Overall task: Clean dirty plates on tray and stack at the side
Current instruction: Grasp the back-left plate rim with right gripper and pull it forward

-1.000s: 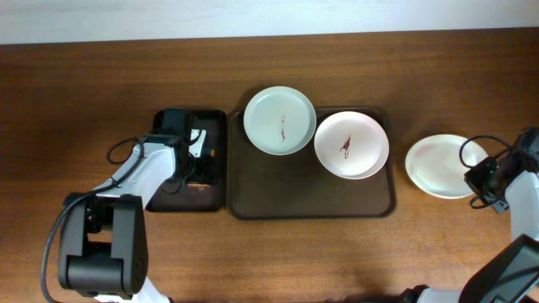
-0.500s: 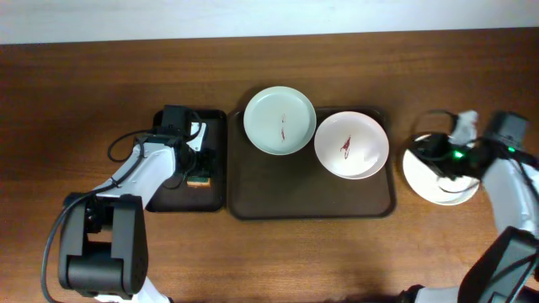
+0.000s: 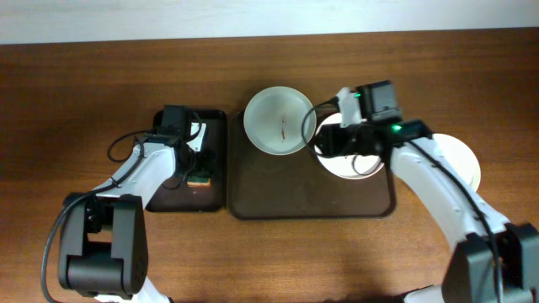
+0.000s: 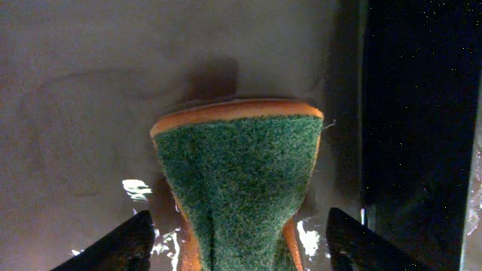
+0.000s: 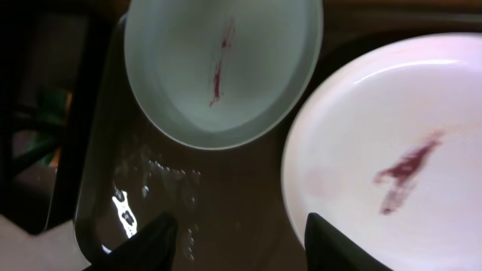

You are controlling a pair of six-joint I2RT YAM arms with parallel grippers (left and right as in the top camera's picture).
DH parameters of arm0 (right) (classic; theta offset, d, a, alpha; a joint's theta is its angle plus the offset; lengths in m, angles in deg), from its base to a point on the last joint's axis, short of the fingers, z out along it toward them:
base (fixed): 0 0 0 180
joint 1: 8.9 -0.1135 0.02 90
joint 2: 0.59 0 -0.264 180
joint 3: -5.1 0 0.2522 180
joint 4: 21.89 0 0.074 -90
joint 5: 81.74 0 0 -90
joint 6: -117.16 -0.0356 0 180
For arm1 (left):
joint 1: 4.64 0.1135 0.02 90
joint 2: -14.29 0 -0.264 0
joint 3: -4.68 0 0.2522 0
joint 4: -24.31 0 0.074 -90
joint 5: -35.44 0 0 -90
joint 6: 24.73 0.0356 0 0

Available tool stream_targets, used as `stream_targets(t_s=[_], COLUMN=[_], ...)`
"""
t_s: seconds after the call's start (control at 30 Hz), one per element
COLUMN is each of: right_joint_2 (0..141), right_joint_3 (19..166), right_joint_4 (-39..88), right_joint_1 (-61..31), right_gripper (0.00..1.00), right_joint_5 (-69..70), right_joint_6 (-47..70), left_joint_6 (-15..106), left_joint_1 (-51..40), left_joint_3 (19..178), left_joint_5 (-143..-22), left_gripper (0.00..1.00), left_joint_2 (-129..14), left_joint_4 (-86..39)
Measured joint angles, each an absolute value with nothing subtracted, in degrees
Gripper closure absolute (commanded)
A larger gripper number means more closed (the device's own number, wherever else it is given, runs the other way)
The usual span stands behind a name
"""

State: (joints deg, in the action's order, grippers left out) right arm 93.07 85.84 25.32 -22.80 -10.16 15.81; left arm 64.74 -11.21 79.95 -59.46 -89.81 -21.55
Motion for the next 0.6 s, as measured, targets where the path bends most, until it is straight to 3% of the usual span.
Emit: stream_targets(t_s=[0.07, 0.23, 0.6], right_joint_2=[95.7, 103.04, 107.91], right_joint_3=[85.84, 85.84, 85.84], right_joint_4=[24.56, 20.93, 15.03], right_joint_1=[-24.28, -26.16, -26.9], right_gripper=[0.46, 0.59, 0.59], right_joint_5=[-9.08, -8.69, -9.65], right_joint_6=[13.08, 5.1, -8.26], left_joint_6=[64.65, 64.65, 64.65], left_joint_1=[-11.21, -11.21, -11.21], left_joint_3=[79.95, 79.95, 79.95], left_joint_5=[-59.46, -59.44, -59.46], left_gripper=[0.25, 0.25, 0.26], left_joint_2=[-89.81, -89.81, -89.81], left_joint_4=[-21.57, -21.55, -21.77])
